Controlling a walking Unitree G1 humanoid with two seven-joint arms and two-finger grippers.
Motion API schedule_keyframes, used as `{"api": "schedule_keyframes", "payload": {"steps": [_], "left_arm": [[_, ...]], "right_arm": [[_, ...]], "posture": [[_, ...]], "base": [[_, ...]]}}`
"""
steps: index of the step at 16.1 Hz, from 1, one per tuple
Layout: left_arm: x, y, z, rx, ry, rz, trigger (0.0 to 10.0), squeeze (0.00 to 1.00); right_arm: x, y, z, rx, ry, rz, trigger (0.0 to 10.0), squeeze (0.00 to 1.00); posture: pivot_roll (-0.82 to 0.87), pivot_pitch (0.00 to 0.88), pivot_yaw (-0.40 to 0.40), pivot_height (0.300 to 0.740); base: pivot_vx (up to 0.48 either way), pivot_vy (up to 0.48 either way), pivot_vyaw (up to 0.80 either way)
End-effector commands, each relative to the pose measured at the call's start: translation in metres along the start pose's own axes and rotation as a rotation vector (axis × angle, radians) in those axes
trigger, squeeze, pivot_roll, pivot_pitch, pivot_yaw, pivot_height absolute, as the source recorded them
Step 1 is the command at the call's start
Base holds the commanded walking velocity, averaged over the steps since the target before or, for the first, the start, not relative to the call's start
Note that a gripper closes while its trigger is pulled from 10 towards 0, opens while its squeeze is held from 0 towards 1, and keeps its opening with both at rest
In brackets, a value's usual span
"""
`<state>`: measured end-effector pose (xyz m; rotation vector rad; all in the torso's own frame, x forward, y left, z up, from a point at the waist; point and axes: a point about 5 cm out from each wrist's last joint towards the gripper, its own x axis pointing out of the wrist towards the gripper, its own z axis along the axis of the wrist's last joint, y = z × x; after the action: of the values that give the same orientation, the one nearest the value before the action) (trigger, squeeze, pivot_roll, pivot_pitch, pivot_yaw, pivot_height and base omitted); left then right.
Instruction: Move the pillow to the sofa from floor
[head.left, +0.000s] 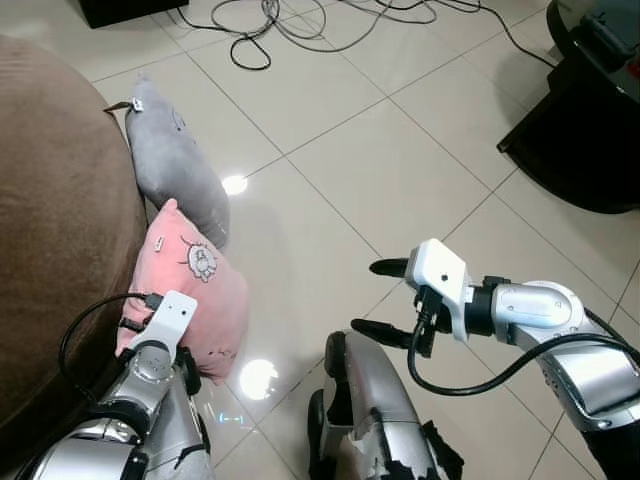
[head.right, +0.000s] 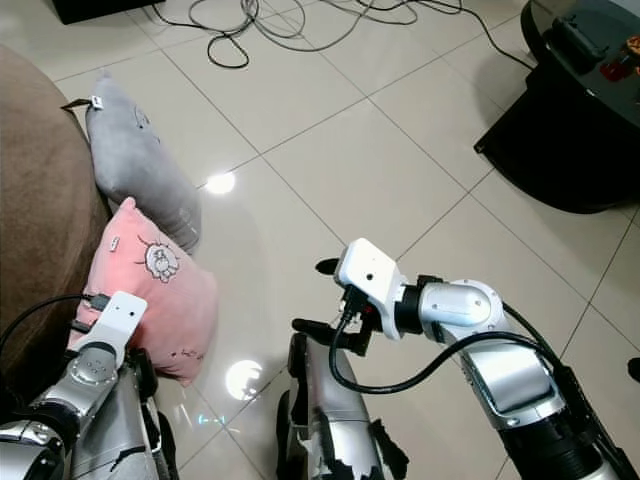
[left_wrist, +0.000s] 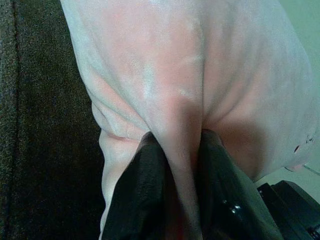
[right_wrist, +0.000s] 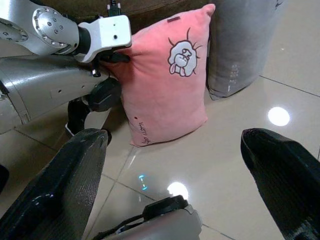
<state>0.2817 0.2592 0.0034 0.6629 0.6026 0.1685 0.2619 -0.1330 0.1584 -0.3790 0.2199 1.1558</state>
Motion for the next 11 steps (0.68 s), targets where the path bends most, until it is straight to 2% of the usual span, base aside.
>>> {"api": "schedule_keyframes", "payload": {"steps": [1, 6, 8, 10, 11], "left_arm": [[-0.004, -0.011, -0.012, -0.005, 0.043, -0.041, 0.0, 0.0], [-0.005, -0.018, -0.01, -0.004, 0.04, -0.08, 0.0, 0.0], [-0.004, -0.021, -0.002, -0.027, 0.027, -0.089, 0.0, 0.0], [-0.004, -0.027, 0.004, -0.061, 0.015, -0.098, 0.0, 0.0], [-0.006, -0.039, 0.015, -0.107, -0.007, -0.122, 0.0, 0.0]], "right_arm": [[-0.005, 0.001, -0.009, 0.012, 0.026, -0.005, 10.0, 0.0], [0.007, 0.013, -0.025, 0.027, 0.026, -0.018, 10.0, 0.0], [0.013, 0.019, -0.033, 0.044, 0.019, -0.047, 10.0, 0.0], [0.015, 0.017, -0.04, 0.06, 0.019, -0.083, 10.0, 0.0], [0.015, 0.011, -0.049, 0.069, 0.021, -0.132, 10.0, 0.0]], "posture": [[-0.21, 0.285, -0.26, 0.562], [-0.17, 0.243, -0.213, 0.562], [-0.14, 0.215, -0.185, 0.562], [-0.12, 0.2, -0.166, 0.562], [-0.07, 0.152, -0.125, 0.562]], "base": [[0.0, 0.0, 0.0], [0.0, 0.0, 0.0], [0.0, 0.0, 0.0], [0.0, 0.0, 0.0], [0.0, 0.0, 0.0]]}}
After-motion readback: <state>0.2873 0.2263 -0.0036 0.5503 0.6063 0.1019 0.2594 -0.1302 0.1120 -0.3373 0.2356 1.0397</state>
